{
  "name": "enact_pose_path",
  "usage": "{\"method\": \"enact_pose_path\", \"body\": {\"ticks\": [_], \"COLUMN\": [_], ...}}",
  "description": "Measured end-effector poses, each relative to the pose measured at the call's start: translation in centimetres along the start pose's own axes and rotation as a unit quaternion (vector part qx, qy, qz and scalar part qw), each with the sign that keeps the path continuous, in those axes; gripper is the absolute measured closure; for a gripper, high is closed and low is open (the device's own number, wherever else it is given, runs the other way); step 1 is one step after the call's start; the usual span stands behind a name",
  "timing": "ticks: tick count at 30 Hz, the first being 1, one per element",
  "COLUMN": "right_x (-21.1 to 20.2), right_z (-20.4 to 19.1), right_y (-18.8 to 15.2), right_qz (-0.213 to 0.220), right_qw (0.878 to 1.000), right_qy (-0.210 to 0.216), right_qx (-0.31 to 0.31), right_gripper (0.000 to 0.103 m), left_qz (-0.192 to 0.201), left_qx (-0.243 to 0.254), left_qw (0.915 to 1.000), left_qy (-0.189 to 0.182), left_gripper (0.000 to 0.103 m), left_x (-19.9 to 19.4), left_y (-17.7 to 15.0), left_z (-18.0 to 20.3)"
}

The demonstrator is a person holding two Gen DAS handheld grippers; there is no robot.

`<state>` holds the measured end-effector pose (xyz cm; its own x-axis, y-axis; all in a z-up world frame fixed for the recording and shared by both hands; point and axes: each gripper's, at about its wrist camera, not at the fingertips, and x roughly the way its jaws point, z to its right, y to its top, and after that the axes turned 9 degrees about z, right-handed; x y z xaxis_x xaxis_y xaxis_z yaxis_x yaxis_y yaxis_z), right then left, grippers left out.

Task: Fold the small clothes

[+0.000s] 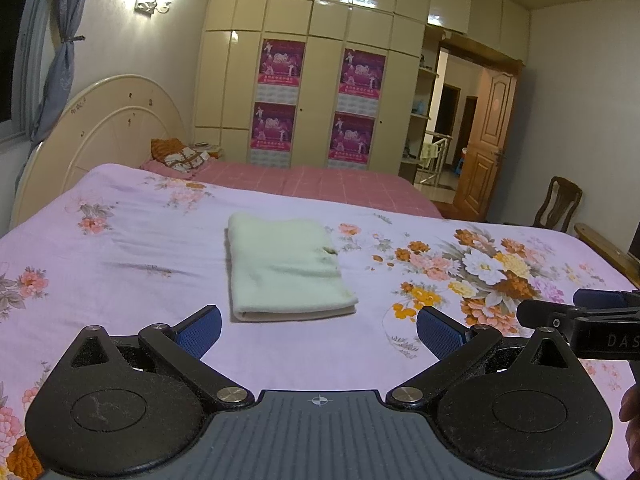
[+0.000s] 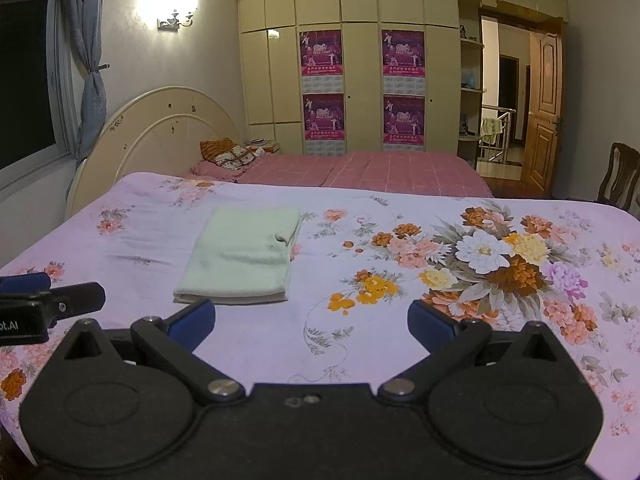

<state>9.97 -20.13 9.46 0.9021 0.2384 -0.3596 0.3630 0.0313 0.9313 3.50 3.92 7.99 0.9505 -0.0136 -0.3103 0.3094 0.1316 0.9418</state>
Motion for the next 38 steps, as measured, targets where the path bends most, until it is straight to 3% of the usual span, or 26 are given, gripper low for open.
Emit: {"method": "enact_pose_path", "body": {"ticks": [38], "right_x": [-0.28], "right_z": [0.74], "right_y": [-0.46], "right_qz": [-0.003], "right_qw": [1.000], "right_qy": [0.002], "right_qx": [-0.008], "right_gripper": [0.001], "left_qz": [0.011], "left_qx": [0.012], "left_qw": [0.9998], "left_qy": [-0.007], "left_gripper": [0.000], "left_x": [-0.24], "left_y": [-0.51], "left_z": [0.34]}}
